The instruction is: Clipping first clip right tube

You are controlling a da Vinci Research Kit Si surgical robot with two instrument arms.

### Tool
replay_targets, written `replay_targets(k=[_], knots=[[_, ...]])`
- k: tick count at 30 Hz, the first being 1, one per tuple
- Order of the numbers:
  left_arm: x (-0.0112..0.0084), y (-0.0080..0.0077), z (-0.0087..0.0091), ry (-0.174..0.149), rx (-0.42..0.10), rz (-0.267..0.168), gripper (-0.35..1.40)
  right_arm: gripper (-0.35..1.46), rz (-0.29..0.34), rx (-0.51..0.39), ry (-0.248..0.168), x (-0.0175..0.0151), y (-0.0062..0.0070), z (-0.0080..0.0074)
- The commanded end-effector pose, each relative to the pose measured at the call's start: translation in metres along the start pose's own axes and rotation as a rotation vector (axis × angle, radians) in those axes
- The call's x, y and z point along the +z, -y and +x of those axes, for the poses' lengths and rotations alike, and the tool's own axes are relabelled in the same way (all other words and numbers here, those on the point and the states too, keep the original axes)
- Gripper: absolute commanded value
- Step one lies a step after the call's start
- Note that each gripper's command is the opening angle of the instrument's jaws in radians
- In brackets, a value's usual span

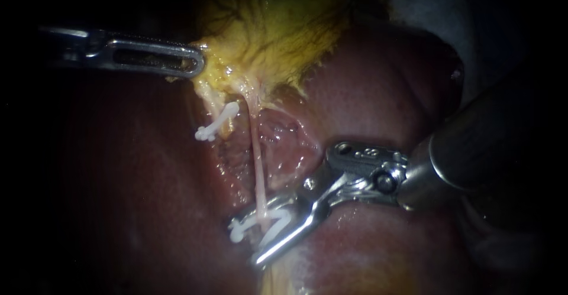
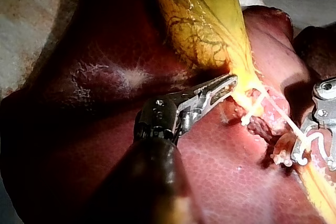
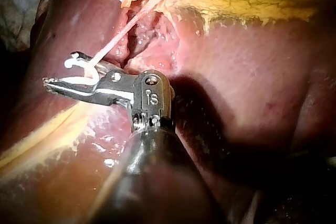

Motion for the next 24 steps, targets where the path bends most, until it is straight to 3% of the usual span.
replay_targets(k=[1, 15, 24], knots=[[0.0, 0.0, 0.0, 0.0, 0.0, 0.0, -0.35, 0.34, -0.001, 0.0, 0.0, 0.0, -0.0001, -0.0001], [0.0, 0.0, 0.0, 0.0, 0.0, 0.0, -0.35, 0.04, -0.002, 0.005, -0.005, -0.0005, -0.0008, 0.0], [0.0, 0.0, 0.0, 0.0, 0.0, 0.0, -0.35, -0.35, -0.063, 0.038, -0.056, -0.0008, -0.0009, -0.0002]])
